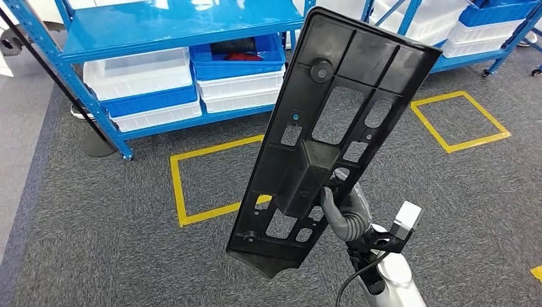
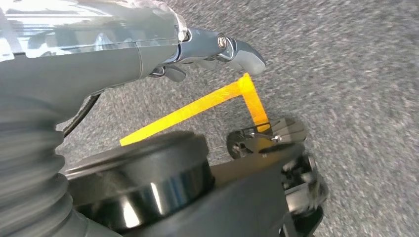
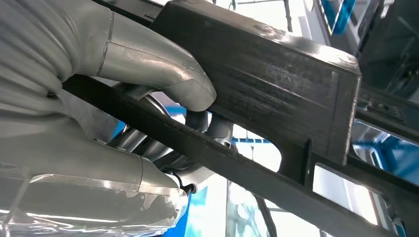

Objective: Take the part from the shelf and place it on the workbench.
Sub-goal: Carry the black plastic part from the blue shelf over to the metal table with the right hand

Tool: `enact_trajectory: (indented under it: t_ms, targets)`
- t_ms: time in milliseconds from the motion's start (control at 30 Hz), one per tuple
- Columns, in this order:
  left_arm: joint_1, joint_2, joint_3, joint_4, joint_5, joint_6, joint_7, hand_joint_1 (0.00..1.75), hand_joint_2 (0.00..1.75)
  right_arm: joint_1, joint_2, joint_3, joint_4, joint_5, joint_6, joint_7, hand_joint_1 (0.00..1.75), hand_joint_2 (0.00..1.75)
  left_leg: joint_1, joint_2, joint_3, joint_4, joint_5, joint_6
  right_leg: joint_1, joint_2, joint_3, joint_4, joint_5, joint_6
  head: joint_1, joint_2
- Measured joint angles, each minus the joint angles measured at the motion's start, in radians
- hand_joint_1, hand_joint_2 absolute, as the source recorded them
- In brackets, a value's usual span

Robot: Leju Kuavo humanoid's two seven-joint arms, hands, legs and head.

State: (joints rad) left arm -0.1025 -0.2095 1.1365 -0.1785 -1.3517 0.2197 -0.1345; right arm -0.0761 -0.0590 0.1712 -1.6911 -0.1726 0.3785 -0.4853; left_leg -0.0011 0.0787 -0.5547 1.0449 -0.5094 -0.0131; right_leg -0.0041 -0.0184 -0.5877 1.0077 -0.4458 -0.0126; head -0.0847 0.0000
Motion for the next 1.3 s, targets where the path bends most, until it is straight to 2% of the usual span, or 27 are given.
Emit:
enact_trajectory:
  t_ms: [67, 100, 133, 167, 200, 233, 300, 333, 367, 433, 500, 567, 633, 667, 700, 733, 800, 867, 933, 1000, 1033, 1100, 1133, 1167, 1200, 1233, 1300]
  targets:
    - [0.001, 0.001, -0.003, 0.000, -0.003, 0.003, 0.001, 0.00, 1.75, 0.009, 0.001, -0.002, -0.019, 0.013, -0.001, -0.003, 1.75, 1.75, 0.004, -0.048, -0.047, 0.111, -0.065, -0.006, -0.003, 0.018, 0.000, -0.003, 0.004, -0.007, 0.000, 0.000]
    - [0.002, 0.001, -0.004, 0.000, -0.004, 0.004, 0.000, 0.00, 1.75, 0.017, 0.001, -0.002, -0.030, 0.020, -0.001, -0.003, 1.75, 1.75, 0.005, -0.059, -0.077, 0.179, -0.095, -0.007, -0.002, 0.027, -0.002, -0.002, 0.005, -0.008, 0.000, 0.000]
    - [0.003, 0.002, -0.005, 0.000, -0.005, 0.004, -0.001, 0.00, 1.75, 0.027, 0.001, -0.003, -0.042, 0.026, -0.001, -0.003, 1.75, 1.75, 0.005, -0.065, -0.100, 0.230, -0.111, -0.008, -0.002, 0.038, -0.002, -0.001, 0.005, -0.009, 0.000, 0.000]
    - [0.003, 0.003, -0.006, 0.000, -0.005, 0.004, -0.002, 0.00, 1.75, 0.038, 0.001, -0.003, -0.054, 0.029, -0.001, -0.002, 1.75, 1.75, 0.005, -0.067, -0.108, 0.247, -0.107, -0.008, -0.002, 0.049, -0.003, 0.000, 0.005, -0.009, 0.000, 0.000]
    - [0.003, 0.003, -0.006, 0.000, -0.005, 0.004, -0.003, 0.00, 1.75, 0.049, 0.001, -0.003, -0.065, 0.032, -0.001, -0.002, 1.75, 1.75, 0.006, -0.070, -0.097, 0.227, -0.083, -0.007, -0.002, 0.062, -0.003, 0.003, 0.005, -0.008, 0.000, 0.000]
    - [0.003, 0.003, -0.007, 0.000, -0.005, 0.004, -0.004, 0.00, 1.75, 0.057, 0.001, -0.003, -0.076, 0.034, -0.001, -0.001, 1.75, 1.75, 0.008, -0.079, -0.069, 0.167, -0.045, -0.005, -0.003, 0.075, -0.003, 0.006, 0.005, -0.007, 0.000, 0.000]
    - [0.005, 0.003, -0.008, 0.000, -0.003, 0.005, -0.006, 0.00, 1.75, 0.066, 0.001, -0.003, -0.096, 0.036, 0.000, -0.001, 1.75, 1.75, 0.015, -0.129, -0.011, 0.037, 0.010, -0.001, -0.003, 0.100, -0.009, 0.016, 0.003, 0.001, 0.000, 0.000]
    - [0.005, 0.003, -0.008, 0.000, -0.002, 0.006, -0.007, 0.00, 1.75, 0.068, 0.001, -0.003, -0.104, 0.038, 0.000, 0.000, 1.75, 1.75, 0.017, -0.152, 0.006, -0.003, 0.021, 0.001, -0.004, 0.112, -0.015, 0.020, 0.004, 0.007, 0.000, 0.000]
    - [0.006, 0.002, -0.008, 0.000, -0.001, 0.008, -0.008, 0.00, 1.75, 0.071, 0.001, -0.003, -0.111, 0.043, 0.000, 0.000, 1.75, 1.75, 0.017, -0.165, 0.010, -0.017, 0.019, 0.004, -0.005, 0.124, -0.022, 0.022, 0.007, 0.014, 0.000, 0.000]
    - [0.005, 0.001, -0.009, 0.000, -0.001, 0.010, -0.010, 0.00, 1.75, 0.083, 0.001, -0.006, -0.131, 0.061, -0.003, -0.001, 1.75, 1.75, 0.015, -0.148, 0.011, -0.024, 0.025, 0.016, -0.009, 0.139, -0.030, 0.021, 0.013, 0.029, 0.000, 0.000]
    - [0.005, 0.001, -0.011, 0.000, -0.002, 0.010, -0.012, 0.00, 1.75, 0.097, 0.001, -0.010, -0.158, 0.078, -0.008, -0.004, 1.75, 1.75, 0.017, -0.123, 0.013, -0.033, 0.033, 0.030, -0.008, 0.102, -0.046, 0.050, -0.005, 0.040, 0.000, 0.000]
    - [0.007, 0.000, -0.012, 0.000, -0.003, 0.010, -0.014, 0.00, 1.75, 0.103, 0.001, -0.011, -0.179, 0.085, -0.013, -0.007, 1.75, 1.75, 0.015, -0.095, 0.013, -0.038, 0.035, 0.038, -0.007, 0.045, -0.095, 0.152, -0.064, 0.049, 0.000, 0.000]
    - [0.010, 0.001, -0.013, 0.000, -0.004, 0.010, -0.014, 0.00, 1.75, 0.111, 0.001, -0.011, -0.192, 0.089, -0.018, -0.012, 1.75, 1.75, 0.013, -0.066, 0.011, -0.038, 0.034, 0.040, -0.011, 0.027, -0.151, 0.276, -0.115, 0.056, 0.000, 0.000]
    - [0.010, 0.001, -0.013, 0.000, -0.005, 0.010, -0.013, 0.00, 1.75, 0.118, 0.001, -0.012, -0.198, 0.095, -0.023, -0.016, 1.75, 1.75, 0.012, -0.052, 0.011, -0.037, 0.034, 0.040, -0.013, 0.024, -0.160, 0.299, -0.117, 0.058, 0.000, 0.000]
    - [0.009, 0.001, -0.014, 0.000, -0.006, 0.010, -0.012, 0.00, 1.75, 0.126, 0.001, -0.013, -0.206, 0.107, -0.032, -0.023, 1.75, 1.75, 0.011, -0.040, 0.011, -0.037, 0.033, 0.039, -0.013, 0.021, -0.148, 0.282, -0.101, 0.058, 0.000, 0.000]
    - [0.008, 0.001, -0.014, 0.000, -0.008, 0.011, -0.010, 0.00, 1.75, 0.135, 0.001, -0.015, -0.218, 0.126, -0.045, -0.033, 1.75, 1.75, 0.011, -0.029, 0.012, -0.037, 0.032, 0.038, -0.013, 0.015, -0.115, 0.226, -0.072, 0.056, 0.000, 0.000]
    - [0.007, 0.002, -0.016, 0.000, -0.010, 0.011, -0.008, 0.00, 1.75, 0.162, 0.000, -0.018, -0.254, 0.189, -0.083, -0.057, 1.75, 1.75, 0.008, -0.012, 0.016, -0.037, 0.028, 0.032, -0.006, -0.021, -0.032, 0.081, -0.024, 0.044, 0.000, 0.000]
    - [0.008, 0.004, -0.017, 0.000, -0.011, 0.011, -0.007, 0.00, 1.75, 0.196, 0.000, -0.017, -0.294, 0.248, -0.113, -0.077, 1.75, 1.75, 0.004, 0.002, 0.020, -0.038, 0.025, 0.023, 0.004, -0.042, 0.004, 0.012, -0.013, 0.029, 0.000, 0.000]
    - [0.008, 0.006, -0.018, 0.000, -0.011, 0.011, -0.007, 0.00, 1.75, 0.224, 0.000, -0.017, -0.322, 0.272, -0.126, -0.084, 1.75, 1.75, 0.002, 0.017, 0.025, -0.040, 0.022, 0.012, 0.006, -0.023, 0.002, 0.008, -0.012, 0.018, 0.000, 0.000]
    - [0.006, 0.007, -0.020, -0.001, -0.011, 0.011, -0.007, 0.00, 1.75, 0.241, 0.000, -0.017, -0.341, 0.279, -0.129, -0.086, 1.75, 1.75, 0.004, 0.003, 0.023, -0.021, 0.003, 0.002, 0.000, -0.004, 0.006, -0.003, -0.005, 0.006, 0.000, 0.000]
    - [0.006, 0.008, -0.020, -0.001, -0.011, 0.011, -0.007, 0.00, 1.75, 0.246, 0.000, -0.017, -0.348, 0.280, -0.129, -0.086, 1.75, 1.75, 0.005, -0.017, 0.009, 0.015, -0.022, -0.002, -0.003, 0.006, 0.009, -0.008, -0.001, 0.001, 0.000, 0.000]
    - [0.008, 0.010, -0.020, -0.001, -0.010, 0.011, -0.007, 0.00, 1.75, 0.251, 0.000, -0.016, -0.357, 0.281, -0.129, -0.087, 1.75, 1.75, 0.009, -0.059, -0.048, 0.145, -0.090, -0.006, -0.006, 0.026, 0.009, -0.011, 0.002, -0.006, 0.000, 0.000]
    - [0.009, 0.011, -0.020, -0.001, -0.010, 0.011, -0.007, 0.00, 1.75, 0.255, 0.001, -0.016, -0.358, 0.283, -0.130, -0.087, 1.75, 1.75, 0.009, -0.067, -0.077, 0.209, -0.116, -0.008, -0.005, 0.038, 0.009, -0.010, 0.002, -0.006, 0.000, 0.000]
    - [0.008, 0.013, -0.020, -0.001, -0.011, 0.012, -0.006, 0.00, 1.75, 0.258, 0.000, -0.016, -0.359, 0.288, -0.133, -0.087, 1.75, 1.75, 0.009, -0.070, -0.095, 0.246, -0.122, -0.009, -0.005, 0.050, 0.008, -0.009, 0.002, -0.007, 0.000, 0.000]
    - [0.007, 0.014, -0.021, -0.001, -0.012, 0.012, -0.004, 0.00, 1.75, 0.261, 0.000, -0.016, -0.360, 0.296, -0.137, -0.087, 1.75, 1.75, 0.010, -0.071, -0.095, 0.245, -0.108, -0.010, -0.005, 0.062, 0.008, -0.007, 0.002, -0.006, 0.000, 0.000]
    - [0.006, 0.015, -0.021, -0.001, -0.016, 0.013, -0.001, 0.00, 1.75, 0.262, 0.000, -0.016, -0.362, 0.307, -0.143, -0.087, 1.75, 1.75, 0.012, -0.074, -0.075, 0.202, -0.075, -0.010, -0.005, 0.076, 0.009, -0.004, 0.001, -0.005, 0.000, 0.000]
    - [0.007, 0.019, -0.024, -0.001, -0.023, 0.014, 0.007, 0.00, 1.75, 0.263, 0.000, -0.016, -0.369, 0.326, -0.156, -0.086, 1.75, 1.75, 0.017, -0.110, -0.011, 0.061, -0.007, -0.009, -0.005, 0.102, 0.005, 0.007, -0.002, 0.001, 0.000, 0.000]
